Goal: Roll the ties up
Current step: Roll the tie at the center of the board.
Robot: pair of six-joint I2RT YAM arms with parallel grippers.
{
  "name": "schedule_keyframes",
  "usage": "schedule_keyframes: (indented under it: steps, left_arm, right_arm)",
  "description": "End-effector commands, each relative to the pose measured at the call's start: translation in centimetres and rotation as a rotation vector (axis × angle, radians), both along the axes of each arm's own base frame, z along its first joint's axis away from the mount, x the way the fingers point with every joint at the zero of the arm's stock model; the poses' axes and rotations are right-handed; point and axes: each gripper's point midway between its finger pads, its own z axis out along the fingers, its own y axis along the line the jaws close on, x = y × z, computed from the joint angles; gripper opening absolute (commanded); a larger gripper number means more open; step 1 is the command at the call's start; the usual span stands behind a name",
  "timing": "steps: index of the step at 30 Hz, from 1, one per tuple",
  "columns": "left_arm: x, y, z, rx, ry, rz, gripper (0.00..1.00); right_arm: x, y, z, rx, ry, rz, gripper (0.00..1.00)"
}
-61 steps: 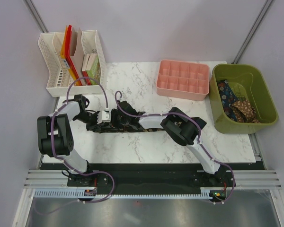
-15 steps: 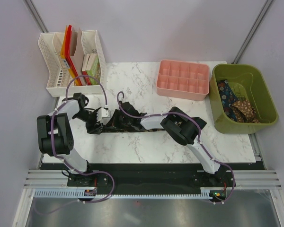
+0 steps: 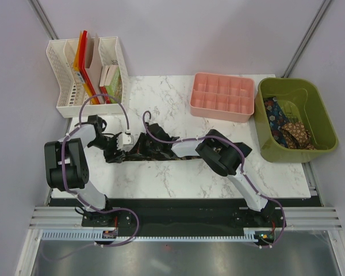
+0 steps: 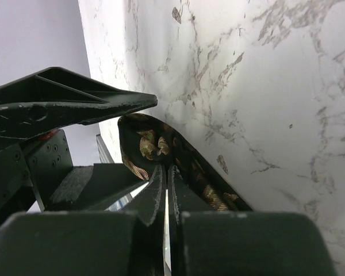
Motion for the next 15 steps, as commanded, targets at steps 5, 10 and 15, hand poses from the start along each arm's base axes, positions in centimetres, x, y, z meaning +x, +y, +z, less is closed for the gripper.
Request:
schedule_keyframes:
  steps: [5, 10, 15]
  left_arm:
    - [0.4, 0.9, 1.2, -0.012, -0.062, -0.016, 0.52]
    - [0.6, -0.3, 2.9, -0.081, -0.093, -0.025, 0.40]
    - [0.3, -1.5, 4.0, -0.119, -0.079, -0.031, 0.38]
  right_arm:
    - [0.1, -2.2, -2.0, -0.099, 0.008, -0.015, 0.00]
    - [0.3, -2.1, -2.3, -0.100, 0.009, -0.019, 0.00]
    - [0.0, -2.1, -2.2, -0.097, 0.014, -0.015, 0.00]
